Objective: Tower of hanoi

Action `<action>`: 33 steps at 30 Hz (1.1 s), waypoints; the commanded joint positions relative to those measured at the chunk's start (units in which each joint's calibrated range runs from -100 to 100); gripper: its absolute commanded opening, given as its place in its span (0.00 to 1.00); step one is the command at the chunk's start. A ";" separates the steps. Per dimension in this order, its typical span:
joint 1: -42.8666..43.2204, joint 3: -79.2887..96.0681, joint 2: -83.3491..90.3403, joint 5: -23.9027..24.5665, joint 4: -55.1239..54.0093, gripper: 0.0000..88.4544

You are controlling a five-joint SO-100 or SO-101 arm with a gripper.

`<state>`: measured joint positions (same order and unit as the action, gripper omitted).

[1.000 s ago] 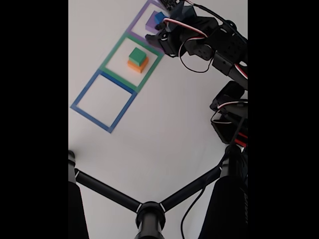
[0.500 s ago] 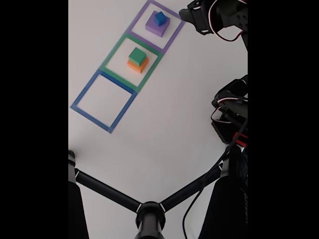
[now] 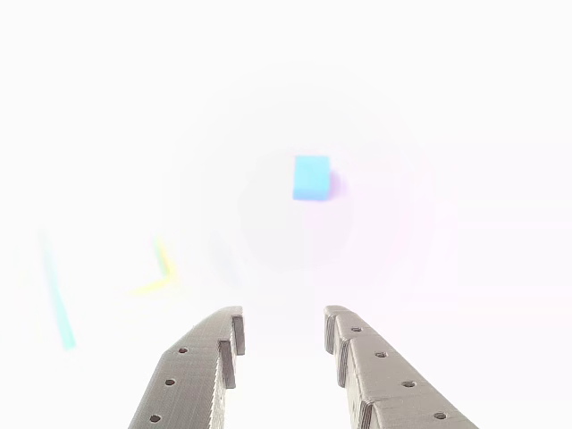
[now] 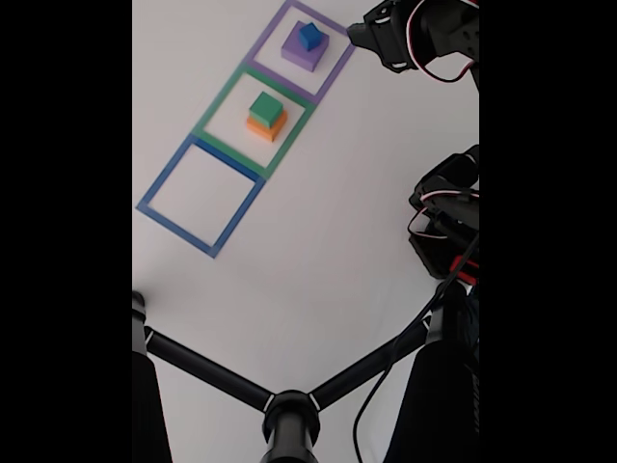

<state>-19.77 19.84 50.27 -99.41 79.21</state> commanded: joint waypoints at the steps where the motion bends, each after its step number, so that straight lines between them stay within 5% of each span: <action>1: -1.32 -3.30 -0.25 -0.59 -0.10 0.08; 16: -8.80 3.79 1.76 -0.59 -5.12 0.17; 33: -9.86 34.52 3.06 -0.59 -42.37 0.41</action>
<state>-30.82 50.57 52.64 -99.80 47.19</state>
